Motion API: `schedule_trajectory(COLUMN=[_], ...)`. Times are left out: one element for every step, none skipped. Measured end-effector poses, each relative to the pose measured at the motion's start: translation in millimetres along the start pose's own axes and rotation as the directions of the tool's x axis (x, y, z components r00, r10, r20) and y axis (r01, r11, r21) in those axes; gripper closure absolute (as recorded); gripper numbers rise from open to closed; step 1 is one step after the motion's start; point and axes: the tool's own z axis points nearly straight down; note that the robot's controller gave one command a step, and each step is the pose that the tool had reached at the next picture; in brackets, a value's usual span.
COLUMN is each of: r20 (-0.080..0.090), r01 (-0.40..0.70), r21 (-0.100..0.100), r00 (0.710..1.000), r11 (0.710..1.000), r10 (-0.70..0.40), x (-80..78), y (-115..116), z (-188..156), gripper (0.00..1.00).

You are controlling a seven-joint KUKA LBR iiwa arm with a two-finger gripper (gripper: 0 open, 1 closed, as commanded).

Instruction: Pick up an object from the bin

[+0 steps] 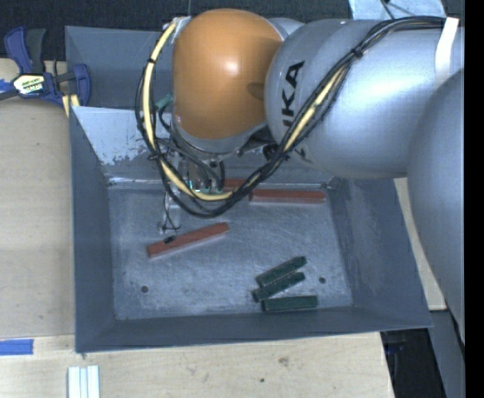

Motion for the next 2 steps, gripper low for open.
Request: schedule_trajectory(r20=[0.001,0.006], r01=[0.117,0.098], r21=[0.003,0.0], r00=[0.993,0.995], r11=[0.993,0.995], r10=[-0.117,-0.098], x=[-8.5,3.7], y=[-72,-74], z=[163,126], gripper=[0.0,0.0])
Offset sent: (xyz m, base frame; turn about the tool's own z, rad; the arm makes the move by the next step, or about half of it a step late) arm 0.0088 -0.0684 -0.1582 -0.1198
